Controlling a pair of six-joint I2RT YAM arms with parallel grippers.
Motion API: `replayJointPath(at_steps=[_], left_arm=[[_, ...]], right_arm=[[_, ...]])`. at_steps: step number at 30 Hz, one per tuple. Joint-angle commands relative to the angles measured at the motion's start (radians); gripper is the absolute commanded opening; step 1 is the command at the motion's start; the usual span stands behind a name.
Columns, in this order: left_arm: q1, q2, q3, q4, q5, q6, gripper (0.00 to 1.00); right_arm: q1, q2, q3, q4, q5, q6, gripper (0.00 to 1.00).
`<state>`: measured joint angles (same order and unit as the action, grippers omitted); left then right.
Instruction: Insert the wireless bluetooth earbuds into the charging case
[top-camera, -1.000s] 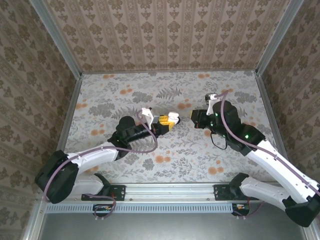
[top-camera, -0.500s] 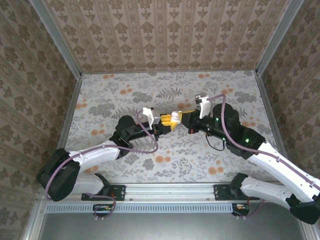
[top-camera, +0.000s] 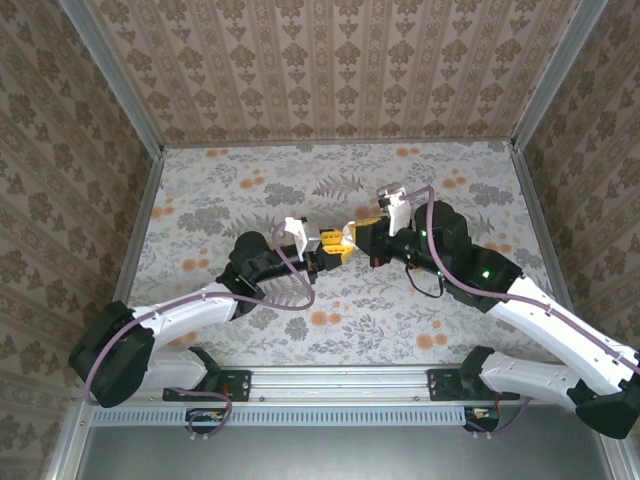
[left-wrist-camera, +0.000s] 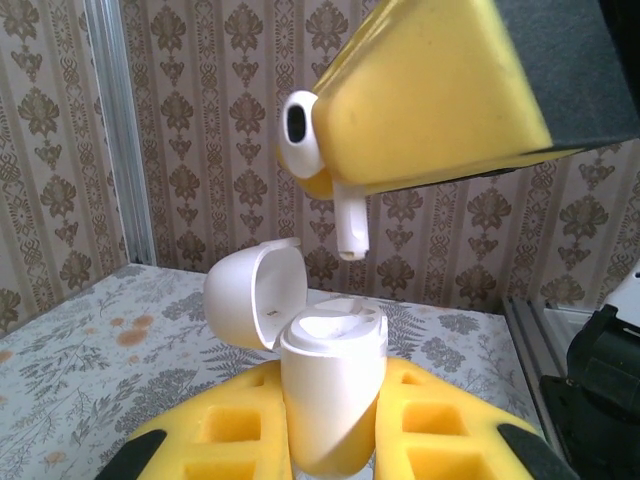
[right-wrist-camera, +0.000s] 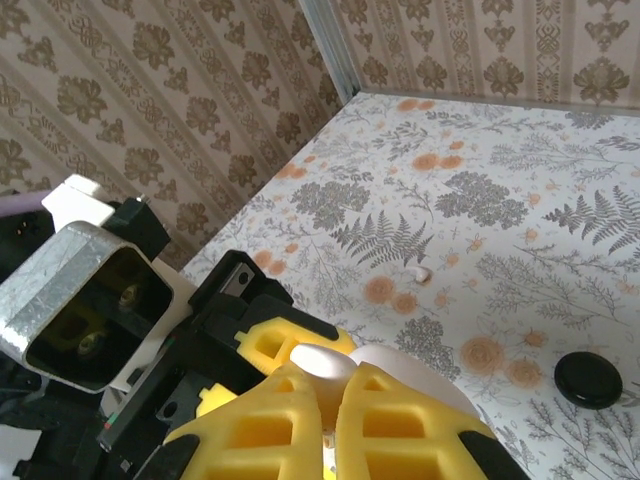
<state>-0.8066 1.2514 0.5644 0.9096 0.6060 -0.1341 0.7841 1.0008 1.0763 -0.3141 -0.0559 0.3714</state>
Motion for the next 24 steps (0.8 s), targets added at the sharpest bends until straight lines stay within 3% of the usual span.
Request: replayJointPath(at_steps=[1,24], left_arm=[[-0.008,-0.018,0.031,0.01,0.001,0.018,0.0],[-0.013,-0.02,0.04,0.017,-0.032,-0.013,0.0]], right_arm=[[0.012,0.009,0.017,-0.025,0.031,-0.029,0.07],[0.025,0.029,-0.028,-0.036,0.097,-0.065,0.07]])
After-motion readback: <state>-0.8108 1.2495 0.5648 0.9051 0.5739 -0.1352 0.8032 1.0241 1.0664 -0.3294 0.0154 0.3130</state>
